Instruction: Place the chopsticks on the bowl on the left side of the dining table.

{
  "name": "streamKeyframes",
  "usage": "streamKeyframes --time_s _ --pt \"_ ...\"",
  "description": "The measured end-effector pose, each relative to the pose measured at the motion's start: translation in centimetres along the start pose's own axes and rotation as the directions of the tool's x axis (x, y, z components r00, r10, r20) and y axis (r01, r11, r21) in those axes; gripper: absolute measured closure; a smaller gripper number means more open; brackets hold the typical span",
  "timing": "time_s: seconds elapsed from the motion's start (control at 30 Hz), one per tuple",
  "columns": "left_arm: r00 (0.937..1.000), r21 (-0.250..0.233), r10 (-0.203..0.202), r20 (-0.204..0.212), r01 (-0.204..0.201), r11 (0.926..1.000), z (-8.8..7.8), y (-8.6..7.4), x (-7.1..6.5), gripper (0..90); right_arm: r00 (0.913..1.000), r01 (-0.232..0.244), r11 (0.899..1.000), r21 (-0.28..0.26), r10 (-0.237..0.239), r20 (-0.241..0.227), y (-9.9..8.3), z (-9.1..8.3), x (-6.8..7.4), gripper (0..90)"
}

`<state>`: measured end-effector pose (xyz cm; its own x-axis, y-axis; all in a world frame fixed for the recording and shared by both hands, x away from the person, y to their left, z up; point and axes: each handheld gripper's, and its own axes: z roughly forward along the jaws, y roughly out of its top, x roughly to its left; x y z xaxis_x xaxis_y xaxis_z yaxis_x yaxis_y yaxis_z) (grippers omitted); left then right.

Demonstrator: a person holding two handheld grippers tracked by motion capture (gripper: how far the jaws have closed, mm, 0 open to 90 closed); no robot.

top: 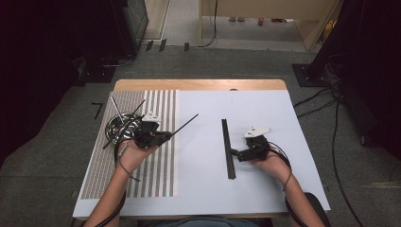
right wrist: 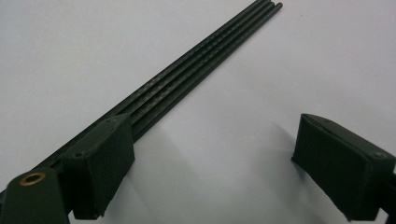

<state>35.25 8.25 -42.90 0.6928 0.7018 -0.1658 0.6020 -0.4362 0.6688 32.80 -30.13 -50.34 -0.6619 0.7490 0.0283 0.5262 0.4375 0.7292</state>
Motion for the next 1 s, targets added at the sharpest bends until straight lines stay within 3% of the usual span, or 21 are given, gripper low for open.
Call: streamKeyframes --time_s 1.0 --pt "1.0000 0.009 -0.007 -0.007 0.007 0.9999 -2.2 -0.7 2.2 87.6 1.0000 0.001 1.000 0.001 -0.001 0.001 0.0 0.0 0.0 11.9"
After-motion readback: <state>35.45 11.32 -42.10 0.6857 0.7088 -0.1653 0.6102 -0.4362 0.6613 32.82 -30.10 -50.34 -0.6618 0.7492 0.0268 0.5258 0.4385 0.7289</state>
